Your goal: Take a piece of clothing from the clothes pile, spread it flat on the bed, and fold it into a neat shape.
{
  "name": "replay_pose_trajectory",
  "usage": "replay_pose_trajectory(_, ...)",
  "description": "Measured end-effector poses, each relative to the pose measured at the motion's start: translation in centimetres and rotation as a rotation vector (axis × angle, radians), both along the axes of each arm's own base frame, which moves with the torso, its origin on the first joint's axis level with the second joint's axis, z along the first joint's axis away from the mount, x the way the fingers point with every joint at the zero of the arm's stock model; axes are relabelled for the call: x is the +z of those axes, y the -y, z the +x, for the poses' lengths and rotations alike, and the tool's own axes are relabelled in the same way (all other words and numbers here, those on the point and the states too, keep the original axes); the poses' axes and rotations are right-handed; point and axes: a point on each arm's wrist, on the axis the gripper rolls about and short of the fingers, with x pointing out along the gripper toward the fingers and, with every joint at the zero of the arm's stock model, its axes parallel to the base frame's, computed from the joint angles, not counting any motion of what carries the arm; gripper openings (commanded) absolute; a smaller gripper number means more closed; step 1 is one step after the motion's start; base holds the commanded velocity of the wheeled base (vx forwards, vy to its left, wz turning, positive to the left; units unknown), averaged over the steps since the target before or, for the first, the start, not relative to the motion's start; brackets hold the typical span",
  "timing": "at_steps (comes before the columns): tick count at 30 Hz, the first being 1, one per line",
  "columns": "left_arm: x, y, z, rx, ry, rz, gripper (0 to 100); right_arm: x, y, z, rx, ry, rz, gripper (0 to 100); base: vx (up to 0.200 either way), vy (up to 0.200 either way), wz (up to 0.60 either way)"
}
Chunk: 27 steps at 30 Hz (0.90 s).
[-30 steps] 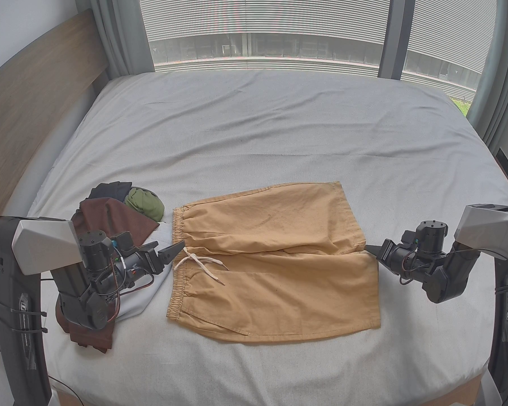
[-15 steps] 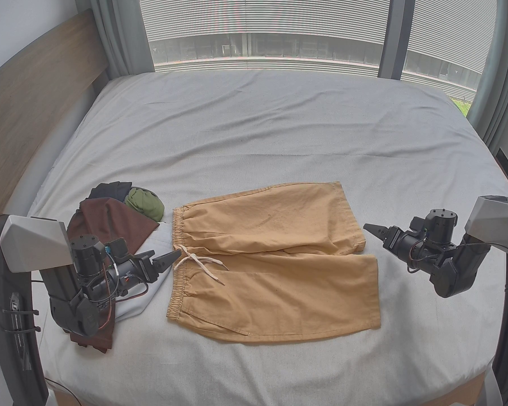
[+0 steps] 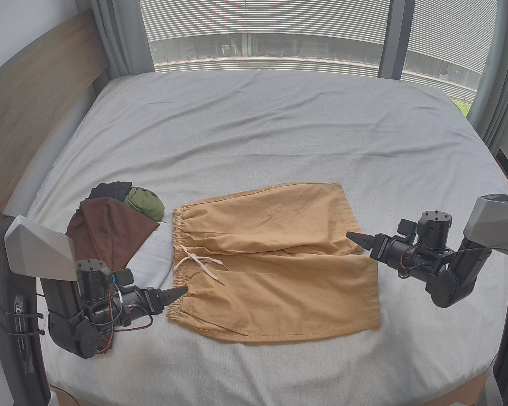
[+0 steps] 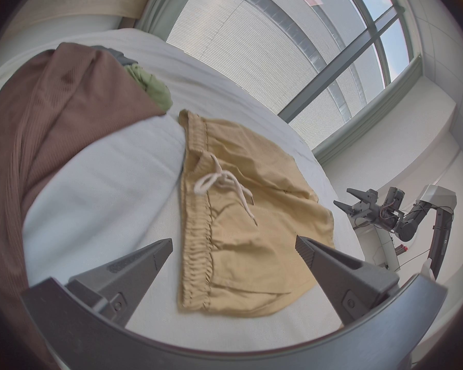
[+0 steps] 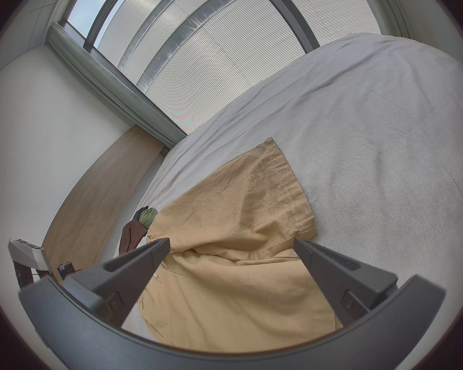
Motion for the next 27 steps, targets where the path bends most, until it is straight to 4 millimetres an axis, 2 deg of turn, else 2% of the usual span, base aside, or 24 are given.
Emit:
replay_pose_trajectory(10,-1.4,0.3,-1.0,0.005,-0.152,0.005,100,-0.2,0.0,-0.2,0.002,-0.008,-0.004,100,0.0,0.0,0.0)
replay_pose_trajectory(27,-2.5,0.8,-0.7,0.008,-0.171,0.018,100,-1.2,0.1,-0.5,0.01,-0.032,-0.036,100,0.0,0.0,0.0)
